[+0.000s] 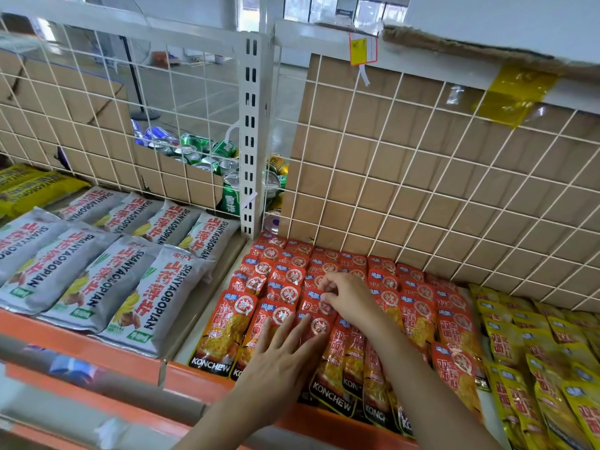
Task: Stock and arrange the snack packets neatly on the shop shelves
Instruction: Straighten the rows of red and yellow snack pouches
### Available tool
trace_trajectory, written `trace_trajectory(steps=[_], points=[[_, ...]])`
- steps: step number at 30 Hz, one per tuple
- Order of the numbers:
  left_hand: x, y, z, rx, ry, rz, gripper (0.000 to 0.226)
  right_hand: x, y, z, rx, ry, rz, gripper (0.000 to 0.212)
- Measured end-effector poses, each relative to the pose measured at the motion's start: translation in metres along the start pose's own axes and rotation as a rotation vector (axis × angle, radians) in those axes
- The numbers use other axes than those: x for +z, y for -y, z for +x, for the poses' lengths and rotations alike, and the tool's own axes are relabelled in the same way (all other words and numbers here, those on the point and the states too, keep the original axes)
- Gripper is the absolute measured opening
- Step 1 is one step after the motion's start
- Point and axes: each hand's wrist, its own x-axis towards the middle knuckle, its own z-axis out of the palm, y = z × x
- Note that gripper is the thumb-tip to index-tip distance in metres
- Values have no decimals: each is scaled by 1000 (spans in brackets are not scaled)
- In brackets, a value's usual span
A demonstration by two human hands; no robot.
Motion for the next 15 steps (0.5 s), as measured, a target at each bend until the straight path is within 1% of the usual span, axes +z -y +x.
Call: trace_trajectory(steps=[5,15], points=[[1,0,1,-7,7,-18,51,4,0,5,-21,21,25,11],[0,-1,1,-15,56,-41,49,8,-2,7,-25,-13,35,15]])
